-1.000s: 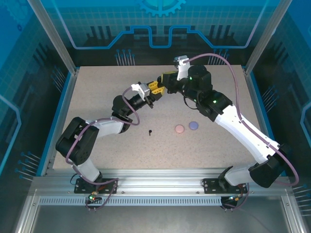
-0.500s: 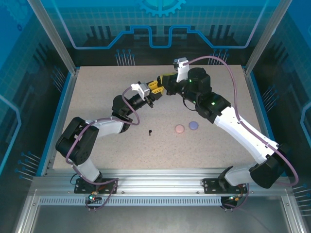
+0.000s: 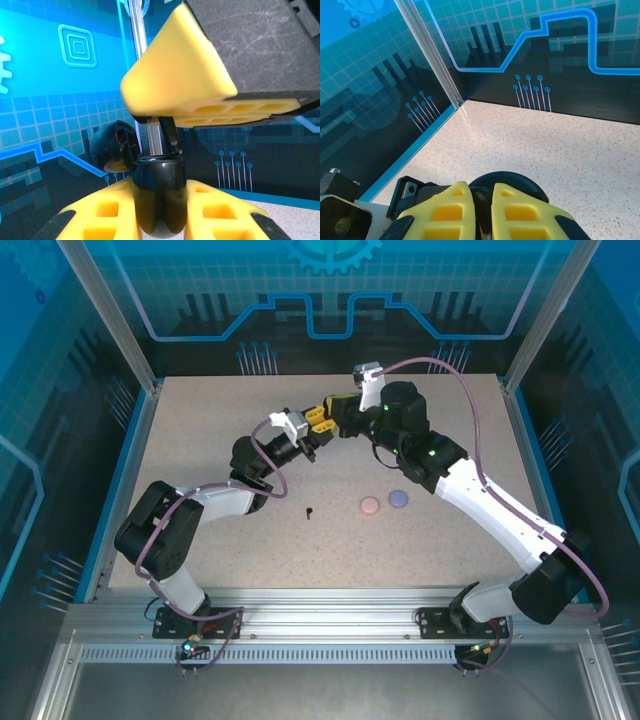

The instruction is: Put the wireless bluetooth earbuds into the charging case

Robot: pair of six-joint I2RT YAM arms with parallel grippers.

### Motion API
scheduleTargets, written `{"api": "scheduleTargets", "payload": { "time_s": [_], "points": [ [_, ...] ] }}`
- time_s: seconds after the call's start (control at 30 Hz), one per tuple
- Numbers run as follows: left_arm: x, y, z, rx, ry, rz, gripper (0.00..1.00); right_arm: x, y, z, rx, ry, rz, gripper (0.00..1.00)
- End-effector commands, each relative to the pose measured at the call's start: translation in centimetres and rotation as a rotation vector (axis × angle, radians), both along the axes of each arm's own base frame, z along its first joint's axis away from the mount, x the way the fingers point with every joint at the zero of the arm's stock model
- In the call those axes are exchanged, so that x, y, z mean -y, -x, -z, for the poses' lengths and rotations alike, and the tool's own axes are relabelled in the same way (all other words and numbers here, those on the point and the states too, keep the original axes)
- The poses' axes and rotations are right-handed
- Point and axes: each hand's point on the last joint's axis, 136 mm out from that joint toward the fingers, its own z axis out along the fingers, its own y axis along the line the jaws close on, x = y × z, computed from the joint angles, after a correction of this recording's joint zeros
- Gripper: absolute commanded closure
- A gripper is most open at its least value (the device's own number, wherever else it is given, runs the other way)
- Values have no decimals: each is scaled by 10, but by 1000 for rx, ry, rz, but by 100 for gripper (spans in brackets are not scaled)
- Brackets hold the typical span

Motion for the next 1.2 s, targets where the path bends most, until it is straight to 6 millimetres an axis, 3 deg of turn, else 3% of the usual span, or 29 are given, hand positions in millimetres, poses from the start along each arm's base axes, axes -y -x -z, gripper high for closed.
{"api": "scheduleTargets", "payload": {
  "time_s": [0.0, 0.33, 0.8, 0.97, 1.1, 1.17],
  "points": [
    [-3, 11, -32, 95, 38, -1, 100, 5, -8, 1, 2, -22, 22, 90],
    [-5, 15, -38, 106, 45, -2, 100, 9, -13, 15, -28, -20, 35, 92],
    [-5, 12, -42, 111, 55, -11, 100, -23, 8, 34, -82, 37, -128, 93],
    [-5, 12, -43, 113, 56, -12, 100, -23, 8, 36, -86, 57, -113, 92],
    [-5, 12, -41, 108, 55, -13, 100, -19, 6, 29, -73, 53, -91, 83],
    [-5, 11, -41, 106, 55, -12, 100, -16, 3, 20, -65, 35, -76, 69]
  ]
}}
